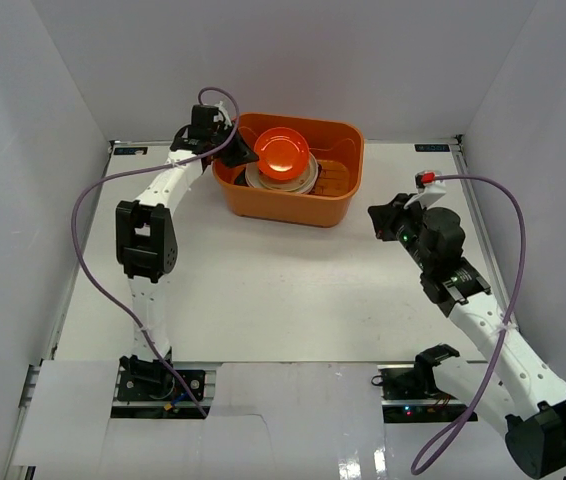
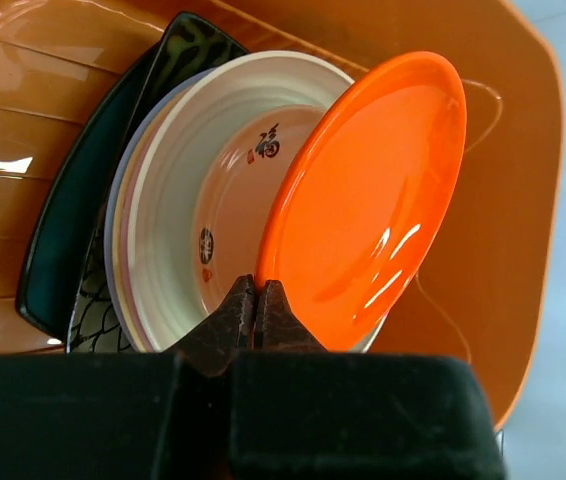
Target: Place the plates into the plastic bin on the countertop
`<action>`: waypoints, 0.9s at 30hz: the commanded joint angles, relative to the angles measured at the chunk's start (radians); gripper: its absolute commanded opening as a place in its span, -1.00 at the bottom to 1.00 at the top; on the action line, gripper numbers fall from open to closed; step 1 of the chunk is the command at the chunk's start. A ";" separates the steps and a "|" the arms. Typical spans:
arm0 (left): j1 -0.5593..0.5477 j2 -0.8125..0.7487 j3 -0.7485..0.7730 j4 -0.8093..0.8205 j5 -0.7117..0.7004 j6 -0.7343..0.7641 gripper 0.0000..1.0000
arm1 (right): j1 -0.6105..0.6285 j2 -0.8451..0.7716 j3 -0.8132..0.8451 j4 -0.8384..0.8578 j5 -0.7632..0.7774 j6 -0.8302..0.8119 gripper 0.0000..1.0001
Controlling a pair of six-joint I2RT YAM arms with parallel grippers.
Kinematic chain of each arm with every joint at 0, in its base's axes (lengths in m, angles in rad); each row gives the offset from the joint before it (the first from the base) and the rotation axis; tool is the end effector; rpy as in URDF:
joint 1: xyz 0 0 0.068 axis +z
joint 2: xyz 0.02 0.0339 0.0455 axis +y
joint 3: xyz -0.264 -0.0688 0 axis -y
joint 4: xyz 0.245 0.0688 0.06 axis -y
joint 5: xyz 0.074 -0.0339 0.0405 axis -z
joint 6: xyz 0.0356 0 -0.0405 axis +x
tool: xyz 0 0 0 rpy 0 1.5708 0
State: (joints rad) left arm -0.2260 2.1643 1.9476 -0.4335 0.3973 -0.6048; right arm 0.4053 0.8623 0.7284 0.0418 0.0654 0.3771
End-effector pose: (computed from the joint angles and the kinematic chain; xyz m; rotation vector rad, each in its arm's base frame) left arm 0.4889 -0.1266 0.2736 -0.2076 2.3026 -0.8840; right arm 0.1922 0.0799 0.3306 0.0266 1.6906 0.5365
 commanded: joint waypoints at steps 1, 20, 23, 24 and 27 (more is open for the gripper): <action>-0.019 -0.023 0.080 -0.036 0.020 0.022 -1.00 | -0.002 -0.025 -0.017 -0.025 0.019 -0.027 -0.84; -0.038 -0.571 -0.151 0.102 0.092 0.095 0.96 | -0.002 -0.192 0.181 -0.054 0.065 -0.053 0.80; -0.045 -0.860 -0.438 0.247 0.098 0.089 0.96 | -0.002 -0.250 0.187 0.009 0.141 -0.061 0.80; -0.047 -0.936 -0.517 0.362 0.088 0.080 0.96 | -0.002 -0.259 0.195 0.013 0.186 -0.072 0.80; -0.052 -1.193 -0.740 0.538 0.084 0.106 0.96 | -0.002 -0.284 0.238 -0.014 0.232 -0.101 0.80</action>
State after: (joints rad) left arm -0.2729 1.1362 1.3491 -0.1089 0.4580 -0.5274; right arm 0.4053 0.5854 0.9131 -0.0055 0.2016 0.3206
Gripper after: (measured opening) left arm 0.978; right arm 0.900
